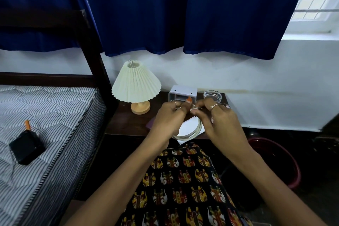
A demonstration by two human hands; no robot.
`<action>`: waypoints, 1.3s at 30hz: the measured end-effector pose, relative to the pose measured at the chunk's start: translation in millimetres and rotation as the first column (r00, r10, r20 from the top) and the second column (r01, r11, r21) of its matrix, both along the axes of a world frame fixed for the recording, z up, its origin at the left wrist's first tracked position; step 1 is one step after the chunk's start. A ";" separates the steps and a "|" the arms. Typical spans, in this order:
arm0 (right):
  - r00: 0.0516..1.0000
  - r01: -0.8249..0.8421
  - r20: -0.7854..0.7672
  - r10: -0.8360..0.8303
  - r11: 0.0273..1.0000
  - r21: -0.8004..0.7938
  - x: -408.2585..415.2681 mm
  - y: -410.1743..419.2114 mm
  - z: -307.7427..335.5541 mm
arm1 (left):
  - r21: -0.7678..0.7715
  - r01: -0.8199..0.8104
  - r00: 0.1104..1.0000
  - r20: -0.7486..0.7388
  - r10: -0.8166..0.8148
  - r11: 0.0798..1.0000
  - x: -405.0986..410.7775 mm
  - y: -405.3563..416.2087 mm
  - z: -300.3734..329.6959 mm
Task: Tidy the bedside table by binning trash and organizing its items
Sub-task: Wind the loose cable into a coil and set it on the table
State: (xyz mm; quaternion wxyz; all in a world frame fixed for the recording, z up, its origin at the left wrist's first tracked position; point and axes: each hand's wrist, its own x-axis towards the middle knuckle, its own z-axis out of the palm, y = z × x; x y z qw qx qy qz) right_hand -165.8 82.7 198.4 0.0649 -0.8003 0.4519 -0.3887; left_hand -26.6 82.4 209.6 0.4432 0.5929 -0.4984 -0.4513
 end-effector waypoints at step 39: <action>0.594 -0.559 0.557 -0.580 0.201 0.805 103.6 -43.2 -78.8 | 0.327 0.095 0.942 -0.335 0.021 0.940 138.7 9.3 -81.1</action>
